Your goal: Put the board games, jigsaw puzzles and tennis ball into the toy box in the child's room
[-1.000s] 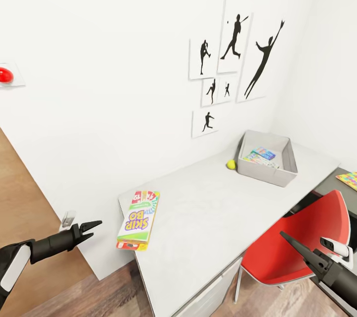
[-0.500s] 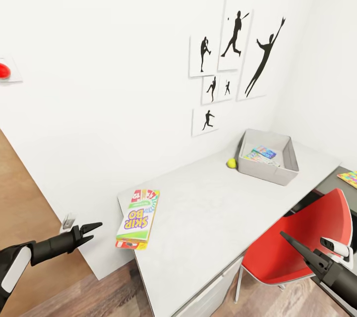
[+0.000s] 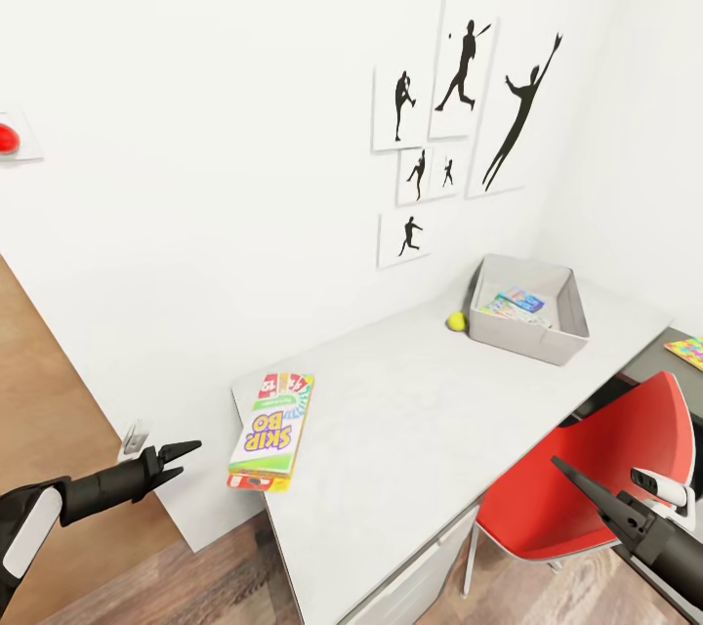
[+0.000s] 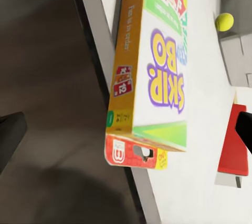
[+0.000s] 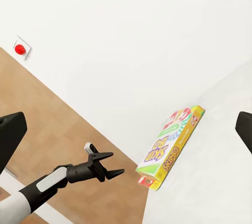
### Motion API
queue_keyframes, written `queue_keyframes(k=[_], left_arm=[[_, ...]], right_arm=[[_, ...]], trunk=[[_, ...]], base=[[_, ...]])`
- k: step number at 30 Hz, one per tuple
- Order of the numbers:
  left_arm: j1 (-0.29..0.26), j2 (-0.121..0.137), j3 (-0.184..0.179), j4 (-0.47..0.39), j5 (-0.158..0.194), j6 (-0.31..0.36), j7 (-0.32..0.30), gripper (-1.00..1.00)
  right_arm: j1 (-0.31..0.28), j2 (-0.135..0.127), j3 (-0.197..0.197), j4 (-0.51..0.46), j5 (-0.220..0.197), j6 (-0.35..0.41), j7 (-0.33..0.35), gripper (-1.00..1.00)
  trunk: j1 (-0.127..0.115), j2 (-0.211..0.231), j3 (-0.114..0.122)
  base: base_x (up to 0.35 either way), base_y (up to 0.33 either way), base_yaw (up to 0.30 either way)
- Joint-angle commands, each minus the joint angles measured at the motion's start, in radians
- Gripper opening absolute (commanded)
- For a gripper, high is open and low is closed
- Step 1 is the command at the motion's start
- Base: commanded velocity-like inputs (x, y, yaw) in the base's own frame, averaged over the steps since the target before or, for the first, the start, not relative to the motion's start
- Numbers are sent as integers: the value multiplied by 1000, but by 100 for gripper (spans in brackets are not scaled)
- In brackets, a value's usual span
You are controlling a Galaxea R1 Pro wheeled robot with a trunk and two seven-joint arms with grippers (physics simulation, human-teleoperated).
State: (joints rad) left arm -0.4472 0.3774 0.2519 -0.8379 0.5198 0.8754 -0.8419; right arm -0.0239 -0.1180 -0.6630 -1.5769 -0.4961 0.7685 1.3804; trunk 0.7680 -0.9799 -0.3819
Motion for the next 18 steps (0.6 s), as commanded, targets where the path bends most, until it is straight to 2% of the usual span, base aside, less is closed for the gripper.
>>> queue_keyframes(k=[1,5,18], left_arm=[[-1,0,1,0,0,5,-3,100],[-1,-1,1,0,0,5,-2,100],[-1,-3,0,1,2,4,-2,100]], right_arm=[[-1,0,0,0,-2,9,2,100],[-1,0,0,0,-2,9,2,100],[-1,0,0,0,-2,9,2,100]], trunk=[[4,-8,-4],[19,-36,-17],[19,-36,-17]], base=[[0,0,0],[0,0,0],[0,0,0]])
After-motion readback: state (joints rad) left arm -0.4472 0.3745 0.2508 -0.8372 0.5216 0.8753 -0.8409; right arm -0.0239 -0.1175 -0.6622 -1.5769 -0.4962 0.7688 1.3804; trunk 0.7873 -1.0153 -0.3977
